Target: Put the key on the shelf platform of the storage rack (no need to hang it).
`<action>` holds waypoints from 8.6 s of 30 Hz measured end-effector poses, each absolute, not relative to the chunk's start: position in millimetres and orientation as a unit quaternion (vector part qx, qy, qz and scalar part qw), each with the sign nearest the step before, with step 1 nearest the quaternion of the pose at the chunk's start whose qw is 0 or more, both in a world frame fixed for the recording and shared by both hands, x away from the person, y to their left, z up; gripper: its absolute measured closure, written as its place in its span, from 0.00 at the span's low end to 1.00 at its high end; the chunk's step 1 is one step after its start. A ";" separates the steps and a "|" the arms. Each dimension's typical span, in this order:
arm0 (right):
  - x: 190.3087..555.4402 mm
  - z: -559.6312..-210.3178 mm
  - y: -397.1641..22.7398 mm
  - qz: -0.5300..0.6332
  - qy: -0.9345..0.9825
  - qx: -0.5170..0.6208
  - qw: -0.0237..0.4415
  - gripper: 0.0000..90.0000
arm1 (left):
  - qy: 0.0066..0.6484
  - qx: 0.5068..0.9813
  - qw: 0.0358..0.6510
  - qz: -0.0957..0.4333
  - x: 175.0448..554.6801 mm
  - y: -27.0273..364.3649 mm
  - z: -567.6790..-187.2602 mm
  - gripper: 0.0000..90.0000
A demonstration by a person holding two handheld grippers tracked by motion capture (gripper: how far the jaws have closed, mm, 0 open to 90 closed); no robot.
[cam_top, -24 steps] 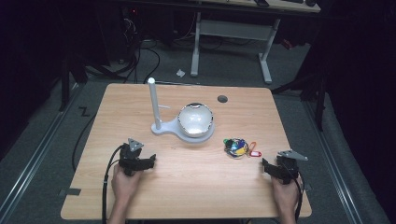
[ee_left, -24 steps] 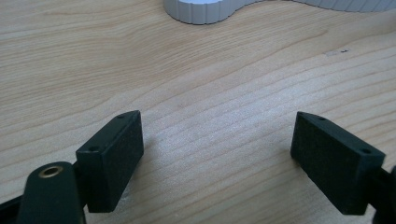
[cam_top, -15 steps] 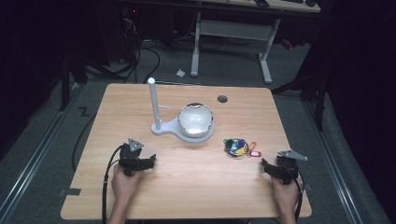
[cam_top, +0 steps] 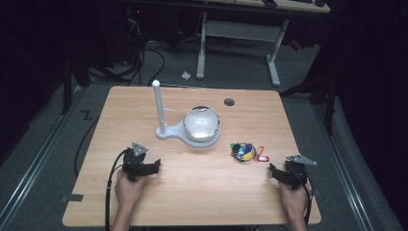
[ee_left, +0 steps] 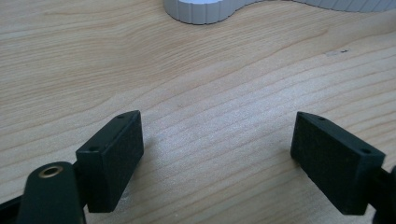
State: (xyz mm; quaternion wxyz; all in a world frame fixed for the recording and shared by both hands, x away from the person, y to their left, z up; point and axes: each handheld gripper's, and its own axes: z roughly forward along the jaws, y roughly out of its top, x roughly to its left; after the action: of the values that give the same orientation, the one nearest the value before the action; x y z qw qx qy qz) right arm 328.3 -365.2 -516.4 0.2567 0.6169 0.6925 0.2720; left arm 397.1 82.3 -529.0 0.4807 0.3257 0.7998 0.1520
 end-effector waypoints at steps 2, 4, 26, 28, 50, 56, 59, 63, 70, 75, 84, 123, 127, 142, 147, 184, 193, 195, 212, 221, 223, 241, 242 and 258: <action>328.4 -516.4 -365.1 0.272 0.692 0.617 0.256 0.37 | 0.800 0.325 0.481 0.152 397.0 82.3 -529.0 0.19; 328.3 -516.4 -365.2 0.272 0.693 0.617 0.257 0.37 | 0.800 0.325 0.481 0.152 396.9 82.3 -529.0 0.19; 321.9 -512.2 -355.9 0.267 0.706 0.608 0.247 0.49 | 0.800 0.325 0.481 0.152 396.9 82.3 -529.0 0.19; 321.8 -511.8 -355.1 0.267 0.707 0.607 0.247 0.49 | 0.800 0.325 0.481 0.152 396.9 82.2 -528.9 0.19; 337.9 -488.4 -315.5 0.305 0.742 0.550 0.230 0.52 | 0.802 0.324 0.480 0.150 396.9 82.3 -528.6 0.19; 347.2 -484.3 -305.7 0.305 0.749 0.546 0.219 0.52 | 0.803 0.322 0.480 0.149 396.9 82.1 -528.5 0.19; 355.3 -480.2 -299.3 0.312 0.750 0.543 0.212 0.52 | 0.802 0.322 0.480 0.149 397.0 82.1 -528.5 0.19; 363.4 -477.6 -293.2 0.310 0.754 0.540 0.209 0.51 | 0.802 0.323 0.480 0.150 396.9 82.2 -528.5 0.19; 382.0 -481.3 -284.2 0.303 0.758 0.543 0.196 0.50 | 0.802 0.322 0.480 0.149 396.9 82.1 -528.5 0.19; 388.2 -481.9 -279.7 0.299 0.759 0.544 0.196 0.50 | 0.803 0.322 0.479 0.149 397.0 82.1 -528.5 0.19; 405.6 -491.2 -276.3 0.277 0.758 0.561 0.184 0.48 | 0.803 0.322 0.480 0.149 396.9 82.1 -528.5 0.19; 438.4 -507.1 -282.7 0.307 0.757 0.568 0.098 0.77 | 0.803 0.322 0.480 0.149 396.9 82.1 -528.5 0.19; 436.5 -507.2 -282.7 0.310 0.763 0.558 0.100 0.77 | 0.802 0.322 0.480 0.149 396.9 82.2 -528.5 0.19; 417.2 -473.5 -287.5 0.347 0.773 0.511 0.144 0.78 | 0.802 0.323 0.480 0.150 396.9 82.3 -528.5 0.19; 414.0 -462.7 -287.0 0.355 0.775 0.500 0.150 0.78 | 0.803 0.322 0.479 0.149 397.0 82.1 -528.4 0.19; 399.5 -329.5 -272.6 0.414 0.791 0.401 0.204 0.78 | 0.802 0.322 0.480 0.149 396.9 82.3 -528.5 0.19; 406.3 -300.7 -258.5 0.427 0.794 0.381 0.204 0.78 | 0.802 0.323 0.480 0.149 396.9 82.4 -528.4 0.19; 407.2 -297.2 -256.7 0.427 0.795 0.380 0.203 0.78 | 0.802 0.323 0.480 0.149 396.9 82.5 -528.4 0.19; 432.5 -243.9 -223.3 0.443 0.803 0.349 0.194 0.78 | 0.803 0.321 0.480 0.149 397.0 82.3 -528.3 0.19; 447.0 -228.1 -202.8 0.447 0.804 0.344 0.189 0.78 | 0.803 0.321 0.480 0.148 397.0 82.3 -528.3 0.19; 450.5 -226.9 -198.4 0.445 0.806 0.344 0.187 0.78 | 0.803 0.322 0.480 0.147 396.9 82.4 -528.3 0.19; 482.9 -236.9 -169.3 0.451 0.794 0.366 0.181 0.78 | 0.800 0.327 0.479 0.152 396.8 83.3 -528.8 0.19; 485.2 -240.4 -168.0 0.449 0.794 0.369 0.181 0.78 | 0.802 0.324 0.479 0.149 396.8 82.7 -528.5 0.19; 499.5 -290.9 -162.2 0.430 0.803 0.386 0.151 0.77 | 0.804 0.321 0.479 0.147 396.8 82.2 -528.2 0.19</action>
State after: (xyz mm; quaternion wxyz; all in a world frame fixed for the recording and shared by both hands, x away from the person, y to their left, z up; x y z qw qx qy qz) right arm 499.5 -162.2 -290.9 0.1507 0.3857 0.8025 0.4295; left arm 396.8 82.2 -528.2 0.4795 0.3206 0.8036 0.1465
